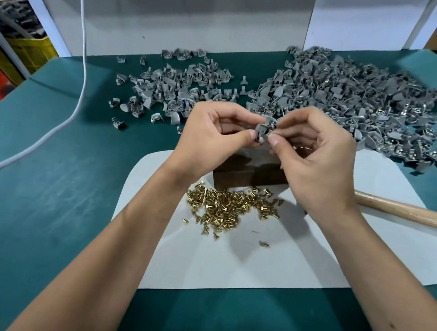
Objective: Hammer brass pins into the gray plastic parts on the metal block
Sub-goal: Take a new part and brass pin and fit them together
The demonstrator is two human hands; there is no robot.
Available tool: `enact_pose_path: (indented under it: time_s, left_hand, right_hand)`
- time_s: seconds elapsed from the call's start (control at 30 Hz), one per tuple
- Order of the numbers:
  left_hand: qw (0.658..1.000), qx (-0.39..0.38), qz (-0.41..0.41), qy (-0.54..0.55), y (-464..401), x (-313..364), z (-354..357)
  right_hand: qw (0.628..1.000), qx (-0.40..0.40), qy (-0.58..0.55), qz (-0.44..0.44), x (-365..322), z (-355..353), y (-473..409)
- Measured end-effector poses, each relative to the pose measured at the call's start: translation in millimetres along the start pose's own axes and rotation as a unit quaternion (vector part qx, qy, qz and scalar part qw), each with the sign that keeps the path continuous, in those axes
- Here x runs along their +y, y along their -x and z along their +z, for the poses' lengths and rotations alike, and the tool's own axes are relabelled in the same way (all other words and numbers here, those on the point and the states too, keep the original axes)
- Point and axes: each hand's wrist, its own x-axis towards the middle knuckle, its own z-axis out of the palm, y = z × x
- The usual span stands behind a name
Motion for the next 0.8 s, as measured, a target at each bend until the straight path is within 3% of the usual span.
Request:
enact_pose_path:
  time_s: [0.17, 0.6, 0.8]
  left_hand:
    - [1.000, -0.017, -0.003, -0.004, 2, 1, 4]
    - [0.999, -0.011, -0.043, 0.002, 2, 6, 10]
    - [0.997, 0.008, -0.050, -0.052, 2, 7, 12]
  right_hand:
    - [0.999, 0.042, 0.031, -0.012, 0, 2, -1]
    - [0.998, 0.034, 0.056, -0.021, -1, 3, 0]
    - [0.991, 0.033, 0.116, -0.056, -2, 8, 3]
